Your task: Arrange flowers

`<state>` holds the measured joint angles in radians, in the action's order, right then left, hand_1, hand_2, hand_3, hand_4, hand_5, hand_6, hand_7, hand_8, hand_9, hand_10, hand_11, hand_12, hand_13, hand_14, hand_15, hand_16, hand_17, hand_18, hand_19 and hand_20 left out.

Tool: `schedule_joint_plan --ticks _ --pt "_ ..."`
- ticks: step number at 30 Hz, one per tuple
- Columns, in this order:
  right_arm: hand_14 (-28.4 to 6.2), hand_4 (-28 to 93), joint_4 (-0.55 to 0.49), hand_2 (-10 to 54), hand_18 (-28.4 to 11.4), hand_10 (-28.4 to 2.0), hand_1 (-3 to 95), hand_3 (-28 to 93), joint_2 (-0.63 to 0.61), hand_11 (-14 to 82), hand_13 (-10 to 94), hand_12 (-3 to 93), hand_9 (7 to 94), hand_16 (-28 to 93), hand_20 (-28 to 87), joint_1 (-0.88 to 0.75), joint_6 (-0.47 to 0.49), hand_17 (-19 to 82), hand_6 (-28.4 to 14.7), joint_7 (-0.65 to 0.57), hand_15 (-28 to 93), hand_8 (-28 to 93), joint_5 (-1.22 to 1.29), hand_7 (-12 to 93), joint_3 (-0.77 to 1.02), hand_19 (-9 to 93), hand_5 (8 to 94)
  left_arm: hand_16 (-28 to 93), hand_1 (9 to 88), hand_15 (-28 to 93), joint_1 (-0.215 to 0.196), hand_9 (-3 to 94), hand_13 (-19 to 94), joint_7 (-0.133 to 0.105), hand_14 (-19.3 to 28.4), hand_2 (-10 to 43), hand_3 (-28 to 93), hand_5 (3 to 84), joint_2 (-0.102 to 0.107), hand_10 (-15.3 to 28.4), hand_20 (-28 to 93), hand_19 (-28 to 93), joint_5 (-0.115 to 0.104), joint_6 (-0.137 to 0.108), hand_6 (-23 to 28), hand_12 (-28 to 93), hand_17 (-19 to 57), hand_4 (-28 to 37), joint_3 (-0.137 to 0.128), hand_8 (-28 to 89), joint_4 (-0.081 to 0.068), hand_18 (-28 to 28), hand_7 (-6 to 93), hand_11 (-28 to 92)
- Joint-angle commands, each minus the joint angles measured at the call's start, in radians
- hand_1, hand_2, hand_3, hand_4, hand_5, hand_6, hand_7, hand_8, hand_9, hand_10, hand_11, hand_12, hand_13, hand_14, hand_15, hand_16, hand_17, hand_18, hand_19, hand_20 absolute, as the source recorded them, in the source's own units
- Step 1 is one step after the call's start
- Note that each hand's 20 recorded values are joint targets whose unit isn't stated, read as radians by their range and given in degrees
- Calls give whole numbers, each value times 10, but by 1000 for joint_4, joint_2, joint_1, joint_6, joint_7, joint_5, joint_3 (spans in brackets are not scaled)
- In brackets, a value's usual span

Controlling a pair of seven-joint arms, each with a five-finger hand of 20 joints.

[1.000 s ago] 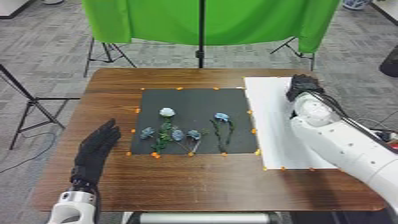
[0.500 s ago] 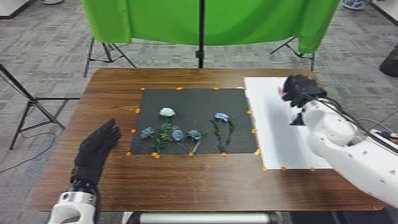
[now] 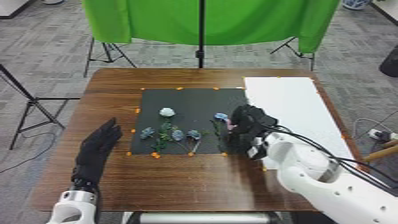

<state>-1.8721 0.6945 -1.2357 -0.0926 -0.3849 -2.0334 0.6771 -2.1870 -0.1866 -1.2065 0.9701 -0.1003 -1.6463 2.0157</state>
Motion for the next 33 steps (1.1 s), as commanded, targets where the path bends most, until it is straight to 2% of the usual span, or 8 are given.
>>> schedule_joint_plan --ticks 1,12,23,27,30,32,33 --pt "-16 -186 -12 -95 -94 -92 602 569 -18 58 935 359 888 337 537 -38 -13 676 2 8 551 105 -20 198 2 932 799 53 237 104 -15 362 269 12 145 9 643 395 -9 111 179 27 7 11 27 154 15 -258 3 -49 -3 121 76 90" --pt "-14 -186 -36 -95 -94 -91 601 572 -26 62 936 366 891 338 538 -73 -81 676 5 12 552 110 -45 202 44 932 799 54 236 103 -16 363 269 21 146 7 646 395 -6 111 180 26 5 13 27 154 15 -259 2 -49 -3 121 76 89" --pt "-16 -184 12 -95 -96 -91 601 570 -21 59 927 369 876 341 543 -59 -46 668 2 5 555 104 -127 202 21 932 790 54 237 104 -13 363 268 27 146 7 644 395 -5 111 180 28 6 14 27 154 14 -260 1 -49 -4 121 77 89" --pt "-19 -168 -6 -95 -96 -92 590 563 -33 56 921 362 857 342 540 -77 -11 663 0 15 556 97 -87 194 59 932 770 54 237 104 -13 363 268 28 146 7 644 395 -4 110 180 28 6 15 28 154 14 -259 -1 -49 -5 122 77 88" --pt "-21 -167 -31 -95 -98 -110 524 580 -45 149 915 259 792 341 536 -82 50 653 -8 15 556 78 -71 179 89 932 735 54 242 105 -13 362 268 27 146 0 647 395 -6 111 181 31 11 15 28 155 12 -256 -1 -49 -4 123 76 88" --pt "-26 -182 -54 -95 -99 -126 439 656 -46 175 903 201 753 336 528 -89 126 643 -10 7 553 -61 -39 168 122 932 699 55 247 105 -15 362 267 27 146 -6 647 394 -8 111 183 33 14 19 27 155 10 -252 -3 -49 -3 125 76 89" --pt "-29 -180 -65 -95 -103 -132 412 662 -47 168 897 195 737 334 524 -92 165 636 -10 5 549 -77 -22 165 143 932 678 54 248 104 -15 362 267 26 146 -9 647 394 -8 111 183 34 14 20 27 155 10 -250 -2 -49 -4 125 77 89"
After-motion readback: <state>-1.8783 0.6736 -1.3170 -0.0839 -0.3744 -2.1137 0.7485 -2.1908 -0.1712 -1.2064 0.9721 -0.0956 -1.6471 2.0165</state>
